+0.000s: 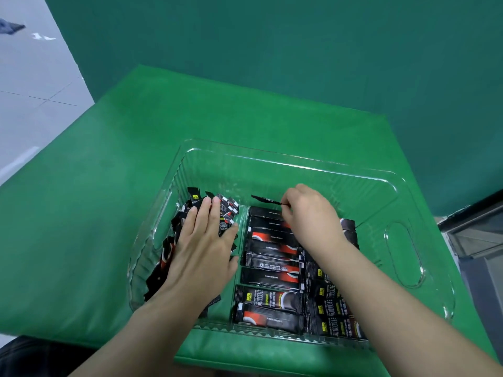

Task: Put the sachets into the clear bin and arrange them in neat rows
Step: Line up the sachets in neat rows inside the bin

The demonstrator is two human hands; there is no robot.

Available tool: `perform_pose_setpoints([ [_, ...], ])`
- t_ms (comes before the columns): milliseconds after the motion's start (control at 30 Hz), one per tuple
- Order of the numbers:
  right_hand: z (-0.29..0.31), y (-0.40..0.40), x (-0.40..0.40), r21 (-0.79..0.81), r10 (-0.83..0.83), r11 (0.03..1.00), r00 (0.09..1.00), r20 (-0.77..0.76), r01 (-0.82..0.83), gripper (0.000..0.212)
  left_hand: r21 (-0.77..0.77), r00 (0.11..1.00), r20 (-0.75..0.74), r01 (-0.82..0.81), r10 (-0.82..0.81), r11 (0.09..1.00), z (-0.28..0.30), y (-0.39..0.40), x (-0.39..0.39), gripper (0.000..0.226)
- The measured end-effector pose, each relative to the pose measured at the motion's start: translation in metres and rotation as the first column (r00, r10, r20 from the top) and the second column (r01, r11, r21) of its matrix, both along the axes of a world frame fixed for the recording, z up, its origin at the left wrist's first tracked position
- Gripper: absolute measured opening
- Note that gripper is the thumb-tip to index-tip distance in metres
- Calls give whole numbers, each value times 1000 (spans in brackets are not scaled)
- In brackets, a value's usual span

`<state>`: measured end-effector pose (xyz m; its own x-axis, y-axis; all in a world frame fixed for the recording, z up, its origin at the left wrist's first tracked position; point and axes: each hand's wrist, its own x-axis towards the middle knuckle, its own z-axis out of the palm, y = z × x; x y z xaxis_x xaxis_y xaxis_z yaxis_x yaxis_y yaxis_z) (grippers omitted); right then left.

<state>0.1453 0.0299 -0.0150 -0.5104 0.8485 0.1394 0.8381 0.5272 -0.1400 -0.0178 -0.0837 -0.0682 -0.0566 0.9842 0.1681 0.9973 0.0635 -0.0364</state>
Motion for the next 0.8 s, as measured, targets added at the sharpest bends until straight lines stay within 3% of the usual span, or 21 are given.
perform_pose_setpoints([
  [233, -29, 3, -2, -24, -47, 998, 981, 189, 52, 11, 13, 1000, 3, 2, -2, 1000, -1, 0, -1, 60],
  [367, -31, 3, -1, -45, -26, 998, 983, 181, 35, 13, 11, 1000, 15, -2, 2, 1000, -1, 0, 0, 61],
  [567, -13, -8, -26, -355, 92, 921, 974, -207, -162, 21, 41, 999, 45, -26, 24, 999, -1, -1, 1, 62],
  [800, -11, -8, -66, -707, -166, 670, 883, -438, -225, 35, 42, 998, 50, -33, 30, 999, -1, -2, 1, 42],
])
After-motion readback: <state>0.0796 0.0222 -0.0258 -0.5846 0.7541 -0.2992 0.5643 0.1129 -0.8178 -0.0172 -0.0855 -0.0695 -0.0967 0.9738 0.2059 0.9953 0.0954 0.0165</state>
